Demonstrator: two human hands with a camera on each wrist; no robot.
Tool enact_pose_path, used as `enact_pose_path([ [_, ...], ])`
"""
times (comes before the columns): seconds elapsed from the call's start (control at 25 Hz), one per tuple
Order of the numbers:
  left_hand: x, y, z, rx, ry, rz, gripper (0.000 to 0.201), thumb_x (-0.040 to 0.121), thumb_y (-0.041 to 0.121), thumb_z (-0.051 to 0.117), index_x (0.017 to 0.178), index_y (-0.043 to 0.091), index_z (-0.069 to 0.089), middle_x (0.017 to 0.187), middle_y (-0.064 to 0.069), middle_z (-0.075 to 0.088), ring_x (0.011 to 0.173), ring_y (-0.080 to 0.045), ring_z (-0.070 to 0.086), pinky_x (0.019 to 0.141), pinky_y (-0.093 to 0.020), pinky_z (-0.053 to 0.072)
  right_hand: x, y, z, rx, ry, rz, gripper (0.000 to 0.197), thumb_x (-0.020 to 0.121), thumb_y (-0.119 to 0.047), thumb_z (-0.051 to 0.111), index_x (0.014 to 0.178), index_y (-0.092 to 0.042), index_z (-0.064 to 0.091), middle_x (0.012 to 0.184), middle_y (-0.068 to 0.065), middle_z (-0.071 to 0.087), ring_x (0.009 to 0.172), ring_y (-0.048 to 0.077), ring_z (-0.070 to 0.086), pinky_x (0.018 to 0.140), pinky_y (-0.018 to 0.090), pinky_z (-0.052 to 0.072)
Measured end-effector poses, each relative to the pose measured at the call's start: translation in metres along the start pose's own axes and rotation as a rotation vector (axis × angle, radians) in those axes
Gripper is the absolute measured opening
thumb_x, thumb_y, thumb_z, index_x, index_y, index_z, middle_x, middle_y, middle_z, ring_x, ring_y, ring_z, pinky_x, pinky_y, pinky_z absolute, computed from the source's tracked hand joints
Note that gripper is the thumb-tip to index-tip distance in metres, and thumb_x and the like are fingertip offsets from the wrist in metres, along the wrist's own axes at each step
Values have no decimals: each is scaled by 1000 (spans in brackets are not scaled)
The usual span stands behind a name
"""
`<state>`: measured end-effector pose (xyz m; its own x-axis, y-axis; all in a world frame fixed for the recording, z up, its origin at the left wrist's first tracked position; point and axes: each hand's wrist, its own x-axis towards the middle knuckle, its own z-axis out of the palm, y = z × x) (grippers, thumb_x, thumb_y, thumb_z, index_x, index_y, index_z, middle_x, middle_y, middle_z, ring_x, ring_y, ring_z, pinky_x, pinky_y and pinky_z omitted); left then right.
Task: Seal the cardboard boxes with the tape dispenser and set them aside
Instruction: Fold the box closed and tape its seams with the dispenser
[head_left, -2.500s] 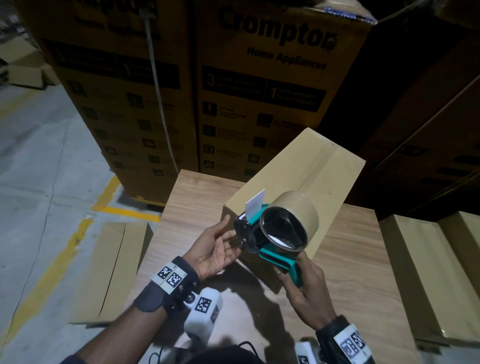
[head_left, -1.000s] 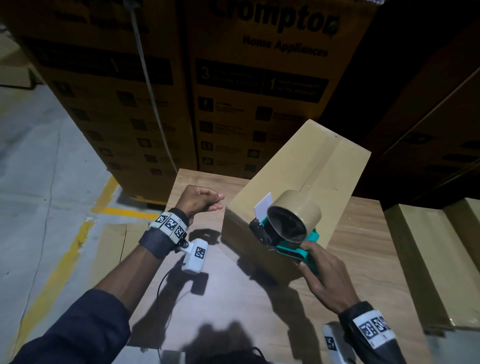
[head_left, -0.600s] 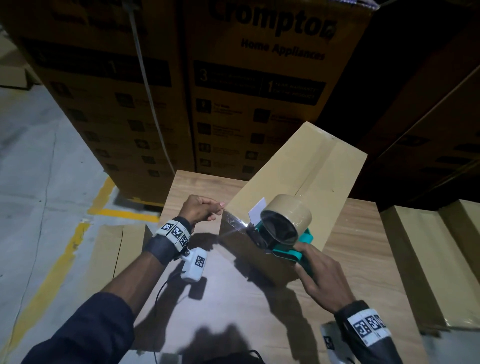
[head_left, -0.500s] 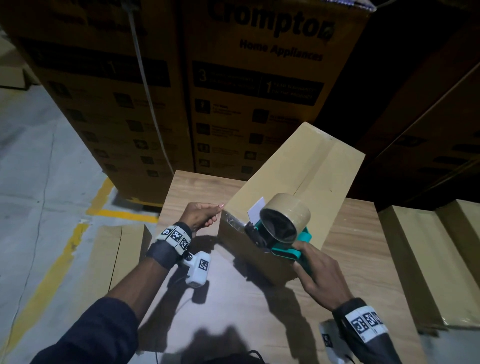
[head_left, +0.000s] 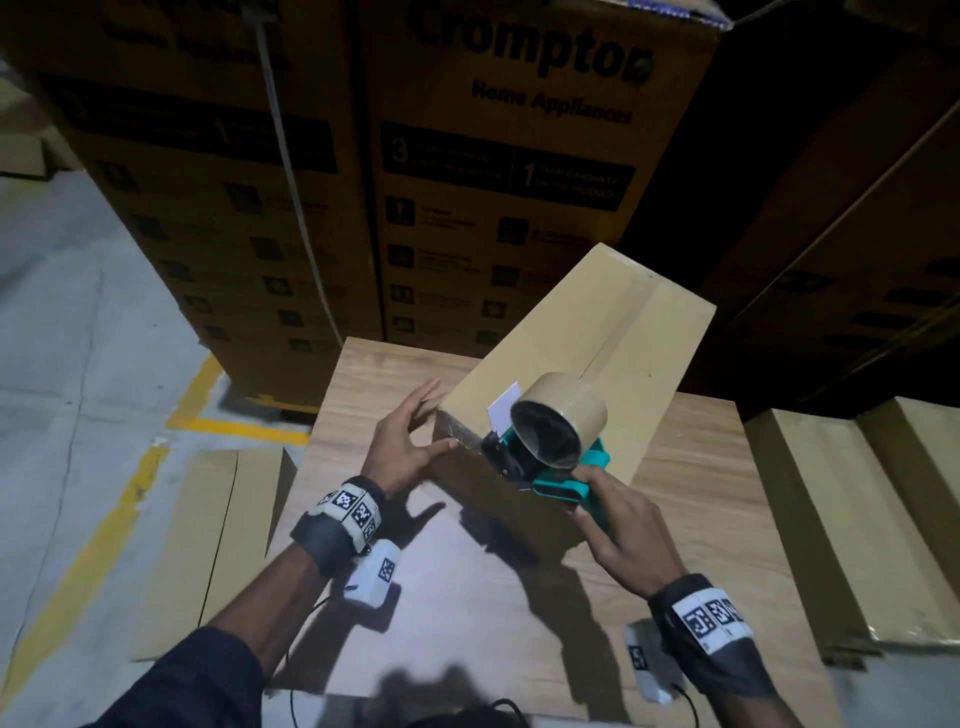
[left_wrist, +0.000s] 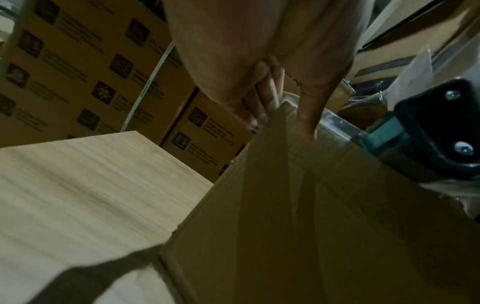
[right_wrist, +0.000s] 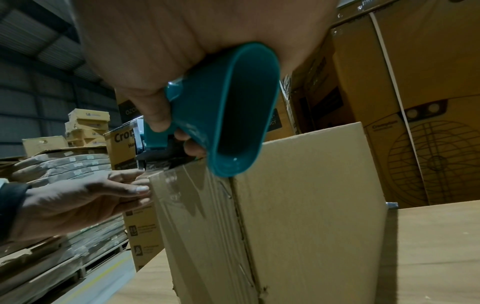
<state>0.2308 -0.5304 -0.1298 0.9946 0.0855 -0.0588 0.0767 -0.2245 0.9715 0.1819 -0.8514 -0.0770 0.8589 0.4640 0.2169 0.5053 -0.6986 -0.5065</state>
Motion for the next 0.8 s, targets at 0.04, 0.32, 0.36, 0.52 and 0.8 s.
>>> enact_pose_path([
  [0.04,1,3,1,-9,-8,-11,86,78,3,86,151,28,48,147,7,55,137,-10,51,114,-32,44,0,0,0,1,-4,-1,37,93,-32,51,130,-32,49,111,-8,68,85,16,64,66,31,52],
  [0.32,-16,14,14,414,107,228,94,88,5,78,162,22,23,158,4,33,141,-11,35,115,-34,31,2,0,0,1,-16,-16,37,94,-33,50,131,-32,48,109,-8,69,83,8,61,66,23,43],
  [0.36,-16,15,15,534,110,402,92,84,1,79,159,21,31,159,-1,39,142,-16,40,118,-41,34,2,0,0,0,-14,-17,37,94,-33,50,131,-32,48,109,-8,69,84,10,62,66,23,44],
  [0.52,-5,2,16,885,0,762,74,68,-9,88,134,13,65,135,-11,67,124,-27,65,112,-51,41,0,-1,-3,-3,-29,-15,36,94,-34,49,130,-34,46,107,-9,68,82,12,61,66,23,41],
  [0.8,-4,0,10,840,-6,757,71,74,-21,71,137,10,63,140,-12,63,129,-27,61,115,-48,37,-16,4,-29,-131,-121,-35,38,94,-38,50,132,-39,47,112,-12,64,86,17,64,64,37,54],
])
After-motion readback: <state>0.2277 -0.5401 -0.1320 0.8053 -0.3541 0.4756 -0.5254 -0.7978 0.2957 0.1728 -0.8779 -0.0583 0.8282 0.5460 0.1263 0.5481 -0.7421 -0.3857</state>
